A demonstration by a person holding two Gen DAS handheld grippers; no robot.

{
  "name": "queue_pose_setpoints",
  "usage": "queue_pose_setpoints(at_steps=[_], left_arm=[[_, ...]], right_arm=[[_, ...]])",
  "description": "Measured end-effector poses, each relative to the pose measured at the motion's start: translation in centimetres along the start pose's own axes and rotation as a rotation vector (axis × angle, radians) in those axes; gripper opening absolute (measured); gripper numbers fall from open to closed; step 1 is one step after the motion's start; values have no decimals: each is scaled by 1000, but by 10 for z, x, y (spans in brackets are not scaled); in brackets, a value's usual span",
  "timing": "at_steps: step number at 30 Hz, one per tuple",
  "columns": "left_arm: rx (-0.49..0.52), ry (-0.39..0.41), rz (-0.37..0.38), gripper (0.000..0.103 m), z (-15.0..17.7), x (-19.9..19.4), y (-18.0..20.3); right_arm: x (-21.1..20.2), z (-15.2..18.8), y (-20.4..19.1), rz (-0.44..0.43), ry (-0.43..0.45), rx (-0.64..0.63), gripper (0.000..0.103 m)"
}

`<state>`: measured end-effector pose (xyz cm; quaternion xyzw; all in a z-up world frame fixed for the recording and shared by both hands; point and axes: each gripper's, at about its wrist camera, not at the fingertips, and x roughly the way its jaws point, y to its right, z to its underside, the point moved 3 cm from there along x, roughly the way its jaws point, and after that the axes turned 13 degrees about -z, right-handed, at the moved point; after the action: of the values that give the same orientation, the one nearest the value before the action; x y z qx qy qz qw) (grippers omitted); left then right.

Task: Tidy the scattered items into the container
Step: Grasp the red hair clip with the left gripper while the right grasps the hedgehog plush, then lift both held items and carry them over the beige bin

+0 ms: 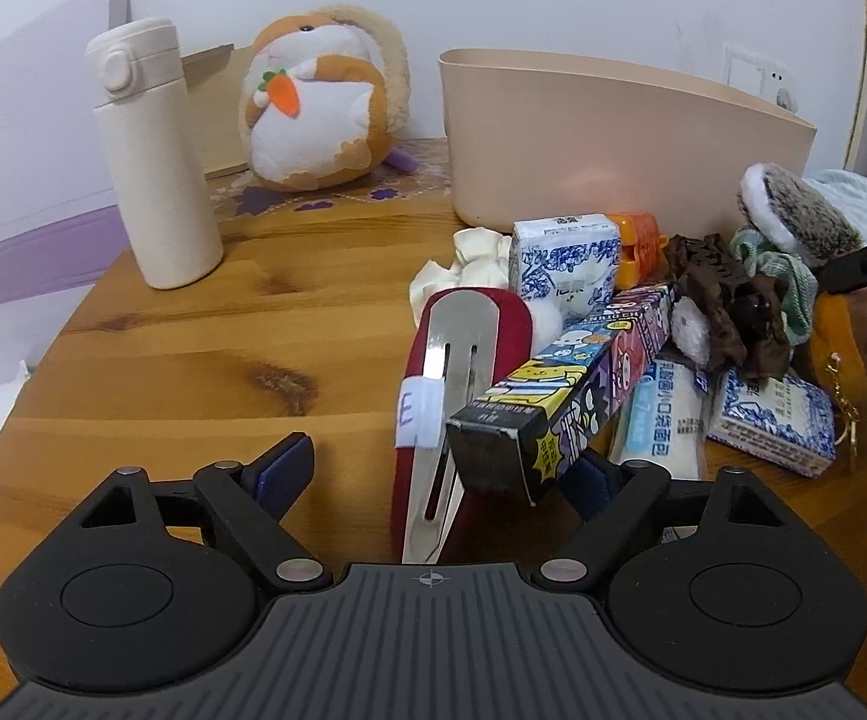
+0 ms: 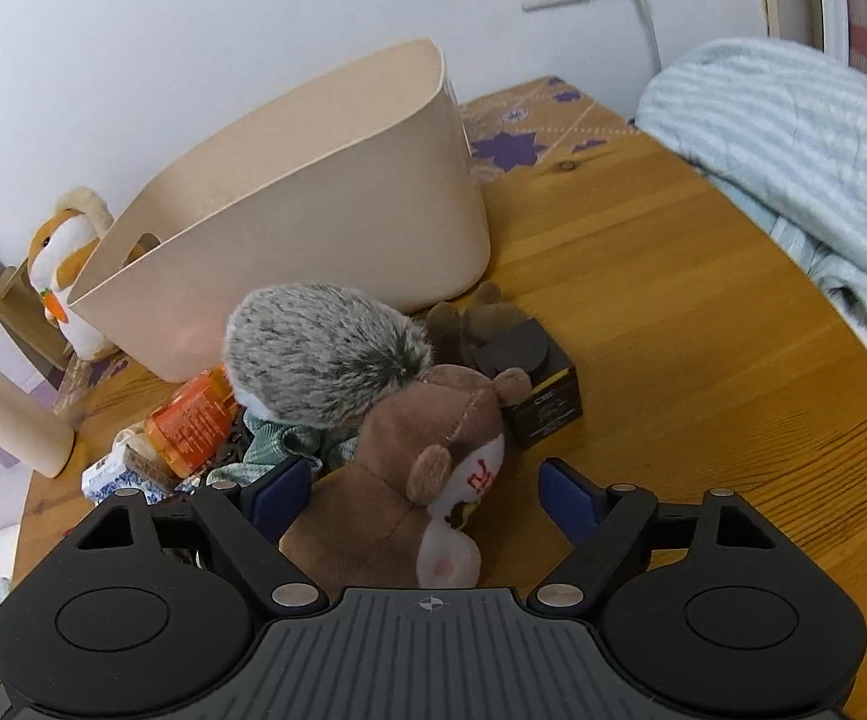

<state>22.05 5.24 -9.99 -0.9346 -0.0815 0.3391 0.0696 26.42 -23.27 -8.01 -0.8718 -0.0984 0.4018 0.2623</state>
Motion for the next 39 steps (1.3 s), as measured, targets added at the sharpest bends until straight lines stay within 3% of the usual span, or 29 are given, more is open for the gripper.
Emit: queue_pose_setpoints(at_steps=[5,9,13,18,22,30,39], left_arm=[[-22,-10,18,70,-4,7,0],[-21,5,25,47,-5,5,1],[-24,7,31,39,-3,2,3],[-56,10,13,37,0,-3,1],[-80,26,-12,36,1,-13,-6],[-98,21,-32,36,6,-23,-11],[-178,40,-84,36,5,-40,-37]], right_arm=[[11,-3,-2,-5,-37,9,74],[14,-1,-5,-12,-44,-2,65],[12,0,-5,-19,-34,-13,62],[3,2,-1,-23,-27,-3,58],[-10,3,0,-35,-11,-5,46],[-7,5,3,-40,-32,-20,46],[-22,12,3,-82,28,-22,45]])
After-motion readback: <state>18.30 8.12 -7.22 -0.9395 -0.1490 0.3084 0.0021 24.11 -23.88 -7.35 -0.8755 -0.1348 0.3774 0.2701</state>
